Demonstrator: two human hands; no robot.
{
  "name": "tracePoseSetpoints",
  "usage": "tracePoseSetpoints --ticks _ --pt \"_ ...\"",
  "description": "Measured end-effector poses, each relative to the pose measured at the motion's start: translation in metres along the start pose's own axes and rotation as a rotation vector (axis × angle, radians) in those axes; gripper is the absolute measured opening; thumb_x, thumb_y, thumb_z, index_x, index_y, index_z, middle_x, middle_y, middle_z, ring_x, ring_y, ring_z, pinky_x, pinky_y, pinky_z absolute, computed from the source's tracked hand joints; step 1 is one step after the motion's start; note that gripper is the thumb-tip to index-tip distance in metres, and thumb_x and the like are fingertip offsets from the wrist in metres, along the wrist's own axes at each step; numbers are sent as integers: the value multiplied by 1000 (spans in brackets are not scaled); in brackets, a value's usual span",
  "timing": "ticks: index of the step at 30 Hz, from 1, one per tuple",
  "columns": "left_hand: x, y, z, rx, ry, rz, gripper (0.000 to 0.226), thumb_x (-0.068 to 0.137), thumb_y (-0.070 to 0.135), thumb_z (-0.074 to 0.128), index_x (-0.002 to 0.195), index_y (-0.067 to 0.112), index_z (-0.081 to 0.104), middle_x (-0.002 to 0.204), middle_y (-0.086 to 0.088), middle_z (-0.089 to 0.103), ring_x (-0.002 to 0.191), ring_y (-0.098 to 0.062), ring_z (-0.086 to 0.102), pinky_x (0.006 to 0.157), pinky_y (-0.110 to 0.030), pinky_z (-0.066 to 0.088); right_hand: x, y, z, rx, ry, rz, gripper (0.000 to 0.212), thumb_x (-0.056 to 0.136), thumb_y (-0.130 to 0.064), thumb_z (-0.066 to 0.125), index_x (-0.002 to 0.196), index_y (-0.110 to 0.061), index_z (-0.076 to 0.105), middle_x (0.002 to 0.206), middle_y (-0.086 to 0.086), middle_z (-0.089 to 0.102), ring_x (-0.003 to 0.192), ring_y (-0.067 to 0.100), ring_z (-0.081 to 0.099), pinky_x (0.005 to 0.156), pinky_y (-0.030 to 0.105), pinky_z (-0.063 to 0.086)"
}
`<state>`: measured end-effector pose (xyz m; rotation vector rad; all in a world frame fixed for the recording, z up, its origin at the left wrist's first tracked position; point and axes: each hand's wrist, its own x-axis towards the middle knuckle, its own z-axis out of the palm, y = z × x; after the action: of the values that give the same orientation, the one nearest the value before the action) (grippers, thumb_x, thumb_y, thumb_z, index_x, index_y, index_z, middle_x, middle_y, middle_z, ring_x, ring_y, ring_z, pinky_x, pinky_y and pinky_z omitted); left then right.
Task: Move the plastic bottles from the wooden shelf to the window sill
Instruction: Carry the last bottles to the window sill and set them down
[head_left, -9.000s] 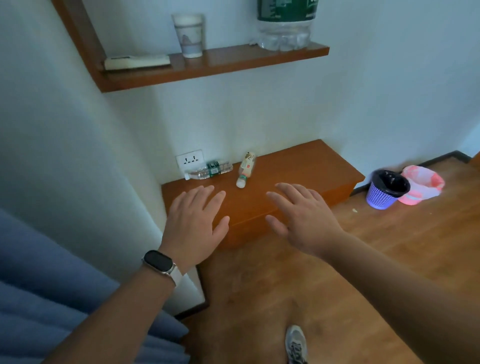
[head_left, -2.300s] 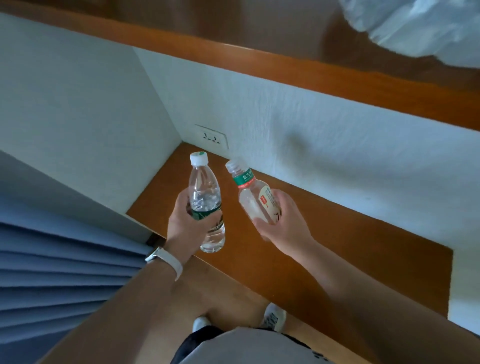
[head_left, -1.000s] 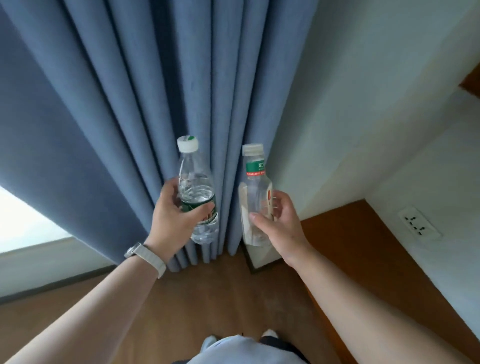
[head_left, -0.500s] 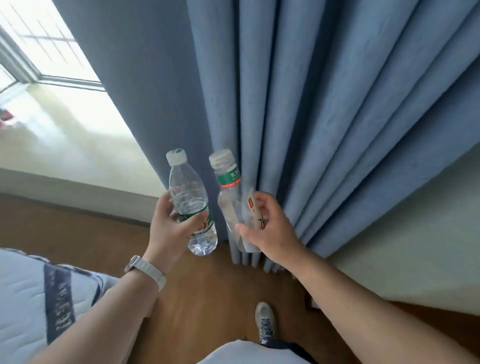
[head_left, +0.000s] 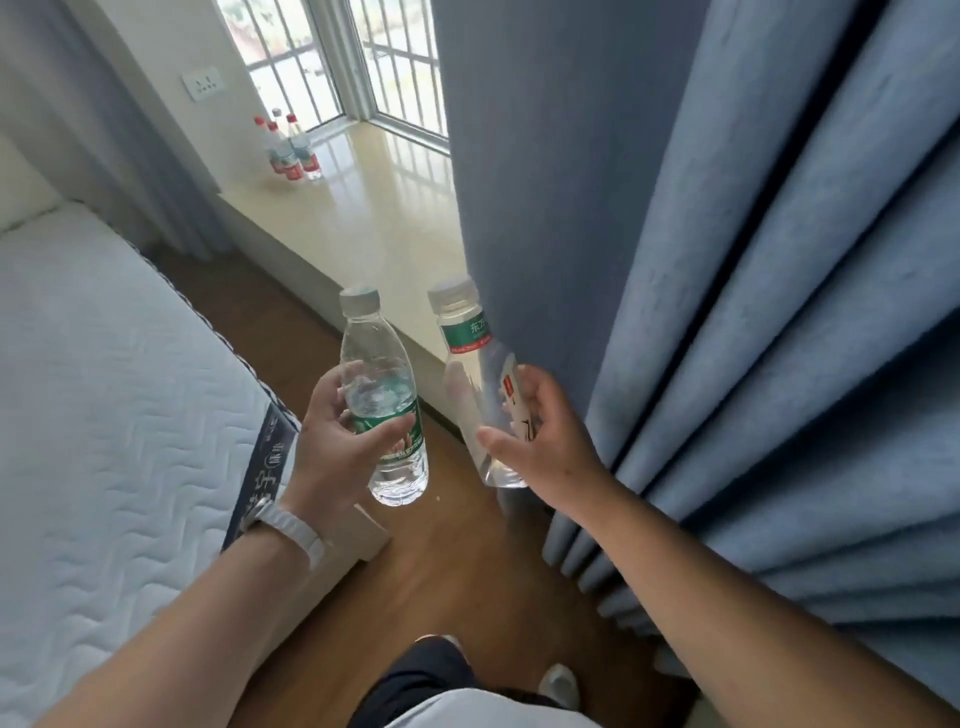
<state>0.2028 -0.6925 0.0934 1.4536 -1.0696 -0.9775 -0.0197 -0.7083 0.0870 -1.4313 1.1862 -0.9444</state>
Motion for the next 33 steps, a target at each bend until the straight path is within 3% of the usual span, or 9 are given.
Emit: tracePoseSetpoints --ticks 2,7,11,14,17,23,27,33 --pt "7 -5 -15 6 51 -7 66 68 6 89 114 41 55 112 -2 68 98 -22 72 71 -33 61 15 0 11 14 -40 9 57 81 -28 77 125 -38 42 116 -10 59 102 3 63 72 14 54" --pt "38 -16 -53 0 132 -37 81 53 32 88 126 30 54 116 -7 68 101 -24 72 80 -42 60 59 -3 43 -32 -88 -17 57 84 -32 76 126 -40 39 118 -16 55 106 0 58 72 10 52" --pt "77 -18 -90 -2 157 -6 67 64 17 86 121 31 56 111 -2 70 98 -20 72 80 -40 59 103 -15 85 -71 -57 -67 57 83 -35 77 124 -42 38 113 -28 51 103 -8 55 69 7 50" --pt "116 -17 -130 33 192 29 60 74 8 85 121 30 55 110 1 70 96 -16 72 82 -39 60 142 -25 124 -89 -52 -101 59 81 -38 77 125 -38 39 115 -23 51 104 2 58 77 17 56" --pt "156 -16 -176 6 207 50 58 74 11 85 122 26 57 108 -1 71 96 -19 72 84 -43 60 182 -40 163 -111 -59 -128 59 79 -34 79 124 -33 41 113 -20 52 103 4 59 80 27 59" --pt "215 -18 -241 -27 243 66 58 65 28 84 117 36 58 107 5 70 98 -18 71 87 -45 59 245 -64 228 -161 -33 -156 56 80 -30 80 122 -35 42 113 -17 54 104 10 60 79 28 59" --pt "239 -22 -270 -57 276 67 62 61 33 84 118 34 58 107 1 72 99 -23 71 88 -55 57 276 -78 258 -148 -50 -147 57 72 -35 79 118 -38 45 110 -16 56 101 2 59 73 19 52" --pt "265 -30 -307 -34 357 47 60 63 32 85 117 36 59 108 0 71 100 -22 71 87 -57 57 319 -92 297 -131 -108 -153 57 68 -36 72 118 -32 45 106 -14 57 94 -4 58 70 16 49"
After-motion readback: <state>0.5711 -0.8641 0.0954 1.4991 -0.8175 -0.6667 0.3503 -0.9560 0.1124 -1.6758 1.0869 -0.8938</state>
